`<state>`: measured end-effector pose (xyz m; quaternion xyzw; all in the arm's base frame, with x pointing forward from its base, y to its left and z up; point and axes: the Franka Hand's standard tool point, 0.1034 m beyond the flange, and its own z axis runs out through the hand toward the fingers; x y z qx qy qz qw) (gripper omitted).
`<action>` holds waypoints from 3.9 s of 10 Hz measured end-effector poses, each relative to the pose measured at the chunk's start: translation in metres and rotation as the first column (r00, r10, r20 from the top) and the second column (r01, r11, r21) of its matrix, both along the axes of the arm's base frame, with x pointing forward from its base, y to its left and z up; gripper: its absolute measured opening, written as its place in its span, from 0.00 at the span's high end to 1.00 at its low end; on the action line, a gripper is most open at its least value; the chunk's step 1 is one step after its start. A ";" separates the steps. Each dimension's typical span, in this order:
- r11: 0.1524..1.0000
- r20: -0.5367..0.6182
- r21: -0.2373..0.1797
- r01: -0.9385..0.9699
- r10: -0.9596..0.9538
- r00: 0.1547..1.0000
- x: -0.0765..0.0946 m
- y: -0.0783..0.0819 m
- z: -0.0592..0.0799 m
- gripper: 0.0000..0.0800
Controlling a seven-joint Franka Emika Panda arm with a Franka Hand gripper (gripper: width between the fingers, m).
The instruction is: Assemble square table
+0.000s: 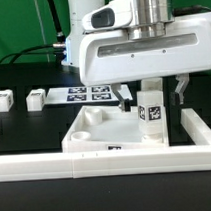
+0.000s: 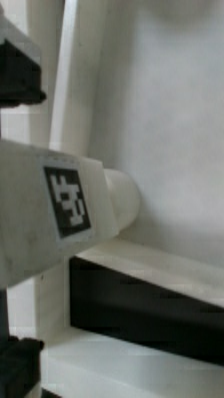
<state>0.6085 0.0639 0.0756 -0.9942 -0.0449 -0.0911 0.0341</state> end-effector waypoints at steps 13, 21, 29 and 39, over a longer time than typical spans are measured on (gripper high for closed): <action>0.874 -0.056 0.102 0.475 -0.472 0.880 -0.001 0.008 -0.001 0.64; 0.369 -0.220 0.151 0.917 -0.892 0.395 -0.002 0.022 -0.001 0.64; 0.663 -0.157 0.142 0.735 -0.718 0.678 -0.003 0.024 -0.002 0.19; 0.999 -0.058 -0.023 -0.035 0.033 0.998 -0.003 0.032 0.001 0.19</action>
Offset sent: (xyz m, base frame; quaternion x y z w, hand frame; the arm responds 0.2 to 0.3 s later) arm 0.0000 0.0000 0.0000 0.0000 0.0000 0.0000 1.0000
